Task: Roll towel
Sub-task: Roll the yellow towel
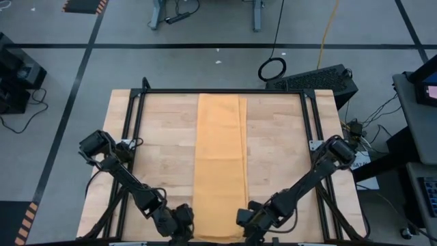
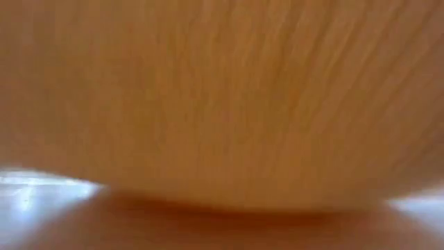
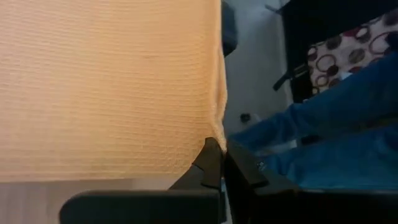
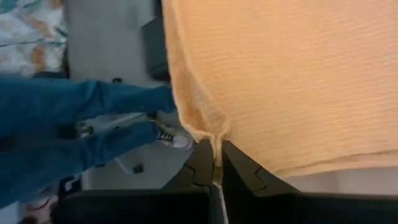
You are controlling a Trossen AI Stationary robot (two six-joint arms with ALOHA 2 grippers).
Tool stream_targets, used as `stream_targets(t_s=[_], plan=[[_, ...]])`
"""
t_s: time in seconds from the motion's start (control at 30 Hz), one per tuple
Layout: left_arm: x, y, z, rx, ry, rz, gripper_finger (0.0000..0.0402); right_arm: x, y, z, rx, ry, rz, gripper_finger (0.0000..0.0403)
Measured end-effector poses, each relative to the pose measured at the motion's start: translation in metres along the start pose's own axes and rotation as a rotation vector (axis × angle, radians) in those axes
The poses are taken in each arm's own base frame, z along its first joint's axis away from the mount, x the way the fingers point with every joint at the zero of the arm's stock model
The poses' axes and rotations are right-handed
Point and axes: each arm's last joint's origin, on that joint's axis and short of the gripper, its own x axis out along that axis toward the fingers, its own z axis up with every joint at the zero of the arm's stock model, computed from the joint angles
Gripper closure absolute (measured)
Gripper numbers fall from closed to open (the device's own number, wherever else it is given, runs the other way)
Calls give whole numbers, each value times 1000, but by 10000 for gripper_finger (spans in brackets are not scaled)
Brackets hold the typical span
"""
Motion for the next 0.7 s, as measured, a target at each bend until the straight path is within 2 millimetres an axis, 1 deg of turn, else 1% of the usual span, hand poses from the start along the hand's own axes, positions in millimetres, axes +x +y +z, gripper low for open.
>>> stream_targets(t_s=[0.1, 0.23, 0.37, 0.43, 0.53, 0.63, 0.7], plan=[[0, 1, 1, 28, -6, 3, 395, 0, 2, -3, -6, 9, 6, 399], [1, 19, 1, 6, 9, 55, 394, -1, -5, 7, 12, -6, -8, 399], [1, 30, 6, -6, 24, 79, 393, -14, -9, 17, 29, -15, -15, 399], [1, 32, 9, -6, 45, 62, 392, -17, -10, 20, 42, 17, 9, 399], [1, 32, 10, -45, 136, -30, 392, -15, -8, 17, 45, 114, 79, 399], [1, 26, 9, -128, 215, -115, 392, -16, -3, 17, 38, 115, 124, 399], [0, 20, 10, -148, 203, -178, 392, -16, -1, 18, 31, 126, 158, 399]])
